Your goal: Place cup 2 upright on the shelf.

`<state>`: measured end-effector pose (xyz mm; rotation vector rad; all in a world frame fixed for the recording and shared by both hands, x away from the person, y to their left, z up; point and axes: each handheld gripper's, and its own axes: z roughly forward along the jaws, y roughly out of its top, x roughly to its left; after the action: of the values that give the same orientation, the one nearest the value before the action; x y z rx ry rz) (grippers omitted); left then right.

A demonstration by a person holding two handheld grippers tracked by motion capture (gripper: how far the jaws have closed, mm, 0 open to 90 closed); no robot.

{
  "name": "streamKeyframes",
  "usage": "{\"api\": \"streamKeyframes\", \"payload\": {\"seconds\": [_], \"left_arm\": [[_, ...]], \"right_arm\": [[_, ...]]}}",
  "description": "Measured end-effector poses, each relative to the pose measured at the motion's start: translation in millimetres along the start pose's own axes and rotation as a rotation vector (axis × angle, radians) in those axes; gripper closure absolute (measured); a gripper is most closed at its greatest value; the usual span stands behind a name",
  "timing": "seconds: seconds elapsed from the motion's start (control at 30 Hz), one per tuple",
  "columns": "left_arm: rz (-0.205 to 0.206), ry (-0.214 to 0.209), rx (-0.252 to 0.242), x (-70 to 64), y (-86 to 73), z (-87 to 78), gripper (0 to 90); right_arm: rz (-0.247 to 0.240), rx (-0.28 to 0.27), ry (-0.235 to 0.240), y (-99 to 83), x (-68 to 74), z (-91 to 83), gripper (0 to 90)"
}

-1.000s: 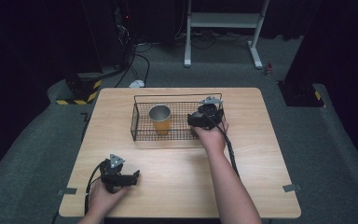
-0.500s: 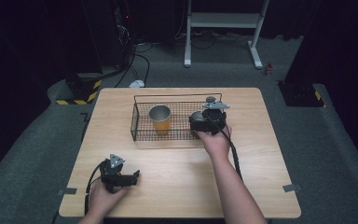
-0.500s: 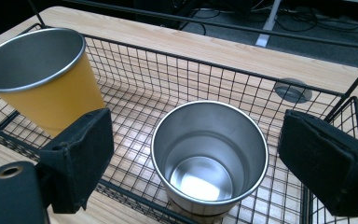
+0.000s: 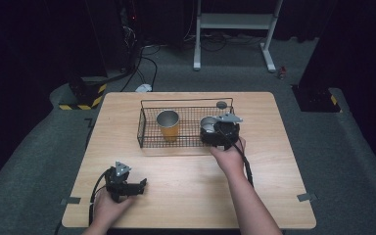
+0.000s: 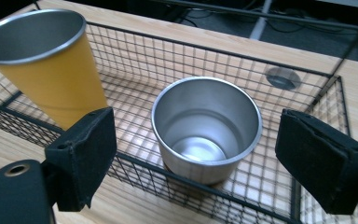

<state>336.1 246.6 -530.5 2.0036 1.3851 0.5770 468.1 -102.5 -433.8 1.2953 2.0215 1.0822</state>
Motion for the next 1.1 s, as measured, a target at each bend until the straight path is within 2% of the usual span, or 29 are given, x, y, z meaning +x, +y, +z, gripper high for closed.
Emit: {"api": "streamKeyframes", "payload": {"seconds": [0.07,0.13,0.37,0.53,0.63,0.73,0.9,1.0,1.1], "left_arm": [[0.0,0.0,0.0,0.0,0.0,0.0,0.3],[0.0,0.0,0.0,0.0,0.0,0.0,0.3],[0.003,0.0,0.0,0.3,0.1,0.0,0.3],[0.0,0.0,0.0,0.0,0.0,0.0,0.3],[0.0,0.0,0.0,0.0,0.0,0.0,0.3],[0.0,0.0,0.0,0.0,0.0,0.0,0.3],[0.0,0.0,0.0,0.0,0.0,0.0,0.3],[0.0,0.0,0.0,0.1,0.0,0.0,0.3],[0.0,0.0,0.0,0.0,0.1,0.1,0.3]], "right_arm": [[-0.007,-0.007,0.006,-2.7,-0.6,-3.5,12.7],[-0.013,-0.001,-0.009,-5.9,-1.1,-7.4,12.8],[0.02,0.014,-0.002,-18.0,-8.8,-18.5,12.9],[0.03,0.003,0.016,-30.1,-14.9,-29.5,13.8],[0.02,0.002,0.013,-38.7,-19.1,-37.0,14.2],[0.008,0.004,0.006,-44.6,-23.0,-41.7,14.2],[0.009,0.018,-0.042,-65.1,-37.2,-54.1,14.3],[-0.001,0.032,-0.062,-79.4,-46.9,-59.3,14.4],[0.01,0.065,-0.077,-97.7,-56.6,-62.4,15.2]]}}
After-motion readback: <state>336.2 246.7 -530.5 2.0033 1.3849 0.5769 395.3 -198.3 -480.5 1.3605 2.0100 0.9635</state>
